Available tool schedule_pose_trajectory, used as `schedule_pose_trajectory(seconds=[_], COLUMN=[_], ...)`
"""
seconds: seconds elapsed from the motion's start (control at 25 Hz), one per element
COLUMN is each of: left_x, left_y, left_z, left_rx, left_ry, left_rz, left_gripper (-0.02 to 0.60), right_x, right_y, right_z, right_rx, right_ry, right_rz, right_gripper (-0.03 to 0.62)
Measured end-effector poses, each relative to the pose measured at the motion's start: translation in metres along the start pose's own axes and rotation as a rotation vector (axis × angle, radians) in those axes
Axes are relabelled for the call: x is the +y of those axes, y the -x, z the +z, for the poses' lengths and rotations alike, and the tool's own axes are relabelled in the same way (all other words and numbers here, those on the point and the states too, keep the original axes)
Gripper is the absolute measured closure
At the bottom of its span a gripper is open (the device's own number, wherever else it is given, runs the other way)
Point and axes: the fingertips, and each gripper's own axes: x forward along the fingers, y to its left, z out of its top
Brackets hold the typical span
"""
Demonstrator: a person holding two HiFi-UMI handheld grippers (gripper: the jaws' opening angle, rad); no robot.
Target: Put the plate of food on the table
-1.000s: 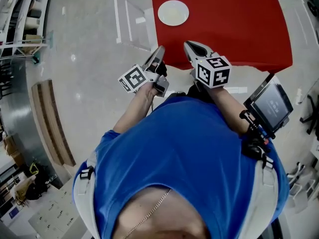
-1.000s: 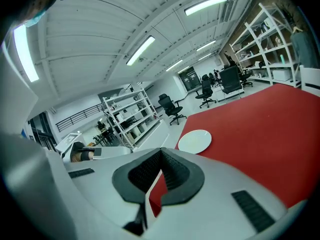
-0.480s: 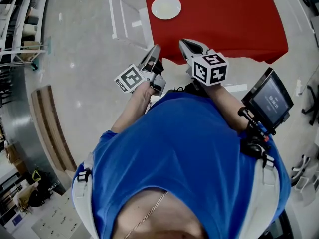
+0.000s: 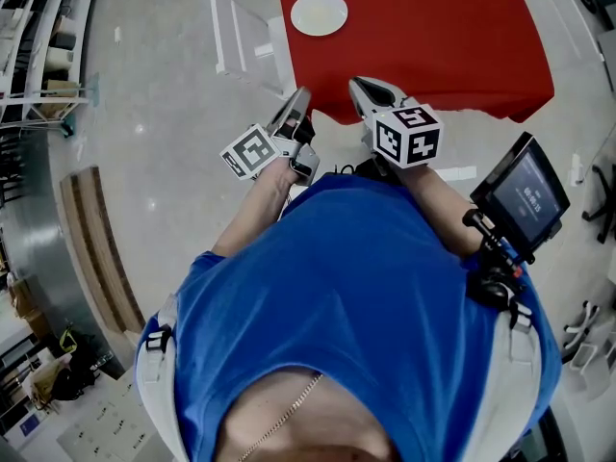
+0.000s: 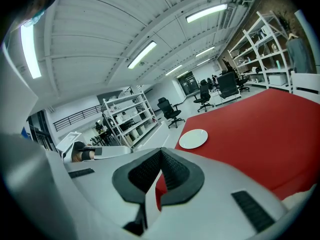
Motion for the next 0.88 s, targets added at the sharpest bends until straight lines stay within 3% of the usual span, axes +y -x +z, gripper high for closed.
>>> schedule_pose_trajectory(seconds=[0.88], left_x=[-0.0018], left_y=[-0.0086], left_z=[0.0027], left_rx=[0.002], left_ry=[-0.016], left_rz=[-0.002], left_gripper=[0.575], right_x=[-0.0062], right_y=[-0.0004], right_z=[0.0081], right_rx=[-0.018], right_ry=[-0.003], right_rz=[-0.015], right_gripper=[0.592])
